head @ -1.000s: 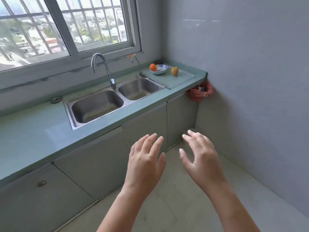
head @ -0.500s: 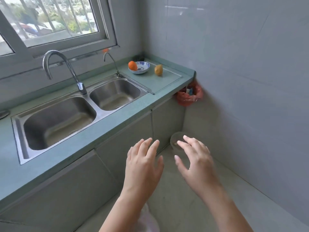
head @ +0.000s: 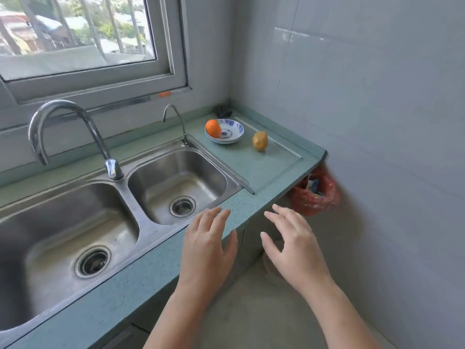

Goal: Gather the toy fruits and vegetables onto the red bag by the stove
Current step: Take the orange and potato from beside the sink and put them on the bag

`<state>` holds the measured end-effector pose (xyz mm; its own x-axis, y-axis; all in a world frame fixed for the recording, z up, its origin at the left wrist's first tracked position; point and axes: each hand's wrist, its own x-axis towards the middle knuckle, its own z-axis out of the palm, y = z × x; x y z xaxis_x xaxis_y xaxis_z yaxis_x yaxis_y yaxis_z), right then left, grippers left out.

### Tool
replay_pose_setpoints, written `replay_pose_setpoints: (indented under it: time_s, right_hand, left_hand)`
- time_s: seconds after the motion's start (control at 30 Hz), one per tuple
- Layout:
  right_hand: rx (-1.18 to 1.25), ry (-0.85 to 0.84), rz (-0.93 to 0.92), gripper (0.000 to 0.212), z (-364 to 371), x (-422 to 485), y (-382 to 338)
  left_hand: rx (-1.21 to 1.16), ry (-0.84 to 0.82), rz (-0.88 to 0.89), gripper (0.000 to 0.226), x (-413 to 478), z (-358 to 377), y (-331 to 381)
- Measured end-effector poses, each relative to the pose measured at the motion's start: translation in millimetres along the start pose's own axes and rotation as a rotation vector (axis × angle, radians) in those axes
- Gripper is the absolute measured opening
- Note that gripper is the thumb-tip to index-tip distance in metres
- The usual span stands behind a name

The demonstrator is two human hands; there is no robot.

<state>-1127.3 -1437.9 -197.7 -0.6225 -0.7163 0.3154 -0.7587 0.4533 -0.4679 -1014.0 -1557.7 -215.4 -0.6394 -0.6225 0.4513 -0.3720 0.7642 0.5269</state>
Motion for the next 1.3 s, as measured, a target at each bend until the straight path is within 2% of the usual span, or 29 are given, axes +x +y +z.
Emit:
replay_pose_setpoints:
  time_s: [0.23, 0.43, 0.63, 0.73, 1.03, 1.3]
  right_hand:
    - [0.017, 0.004, 0.053, 0.042, 25, 55, 19]
    - [0.042, -0.051, 0.001, 0.038, 55, 119, 28]
    - [0.068, -0.087, -0.056, 0.039, 85, 207, 54]
    - [0.098, -0.085, -0.036, 0.038, 90, 253, 77]
    - [0.144, -0.067, 0.063, 0.036, 107, 365, 159]
    - [0.135, -0.127, 0.153, 0.041, 140, 422, 207]
  left_hand:
    - [-0.077, -0.058, -0.018, 0.045, 46, 23, -28]
    - [-0.119, -0.092, -0.037, 0.043, 91, 42, -55]
    - [-0.096, -0.057, -0.087, 0.039, 164, 75, -80]
    - [-0.083, -0.085, -0.094, 0.043, 208, 95, -85]
    - [-0.103, -0.100, -0.252, 0.034, 327, 167, -105]
    - [-0.038, -0.150, -0.247, 0.037, 392, 213, -133]
